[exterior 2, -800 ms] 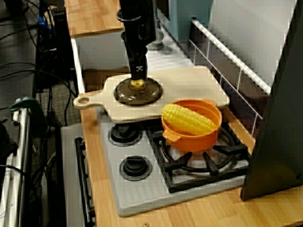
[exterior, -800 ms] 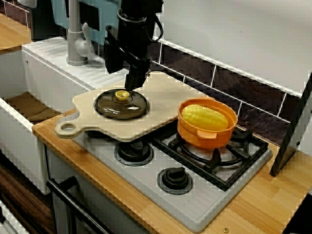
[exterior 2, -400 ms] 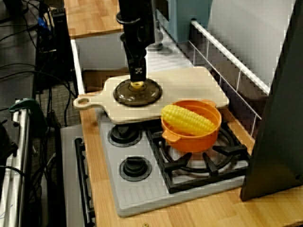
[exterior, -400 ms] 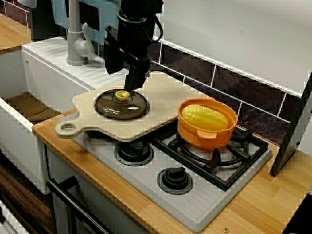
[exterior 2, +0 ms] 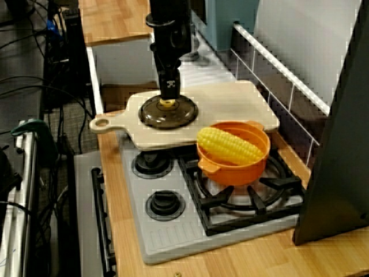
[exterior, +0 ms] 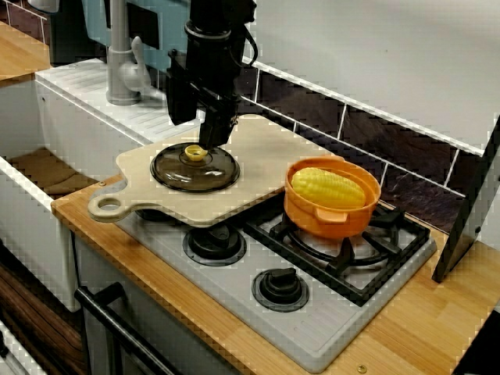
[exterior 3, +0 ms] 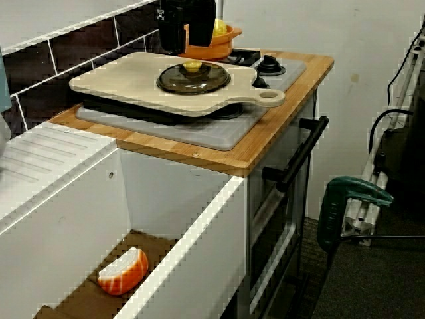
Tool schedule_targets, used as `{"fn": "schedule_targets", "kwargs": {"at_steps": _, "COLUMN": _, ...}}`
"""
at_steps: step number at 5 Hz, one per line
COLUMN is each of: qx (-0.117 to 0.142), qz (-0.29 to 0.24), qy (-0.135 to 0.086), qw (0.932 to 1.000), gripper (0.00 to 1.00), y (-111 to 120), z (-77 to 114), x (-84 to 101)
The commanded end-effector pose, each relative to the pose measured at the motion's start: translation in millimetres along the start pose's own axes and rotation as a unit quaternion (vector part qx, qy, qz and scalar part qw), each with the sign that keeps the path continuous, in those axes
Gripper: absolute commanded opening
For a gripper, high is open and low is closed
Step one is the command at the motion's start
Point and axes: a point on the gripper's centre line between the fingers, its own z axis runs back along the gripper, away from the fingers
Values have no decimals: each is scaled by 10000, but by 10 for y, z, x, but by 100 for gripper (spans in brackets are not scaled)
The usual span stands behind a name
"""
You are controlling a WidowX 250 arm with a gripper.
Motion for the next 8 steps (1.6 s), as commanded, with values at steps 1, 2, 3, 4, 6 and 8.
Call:
{"fn": "schedule_targets", "kwargs": {"at_steps": 1, "qx": -390, "qz": -66, "qy": -596, "qw": 9974, "gripper": 100, "y": 100, "z": 127, "x": 39}}
{"fn": "schedule_targets", "kwargs": {"at_steps": 2, "qx": -364, "qz": -54, "qy": -595, "qw": 9975, "gripper": 100, "y": 60, "z": 74, "x": 13}}
{"fn": "schedule_targets", "kwargs": {"at_steps": 3, "qx": -328, "qz": -23, "qy": -550, "qw": 9979, "gripper": 100, "y": 20, "z": 40, "x": 8}}
{"fn": "schedule_targets", "kwargs": {"at_steps": 4, "qx": -369, "qz": 25, "qy": -526, "qw": 9979, "gripper": 100, "y": 9, "z": 27, "x": 9}}
{"fn": "schedule_targets", "kwargs": {"at_steps": 6, "qx": -327, "qz": 58, "qy": -493, "qw": 9982, "gripper": 100, "y": -20, "z": -49, "x": 9}}
{"fn": "schedule_targets", "kwargs": {"at_steps": 8, "qx": -265, "qz": 64, "qy": -465, "qw": 9985, "gripper": 100, "y": -49, "z": -135, "x": 14}}
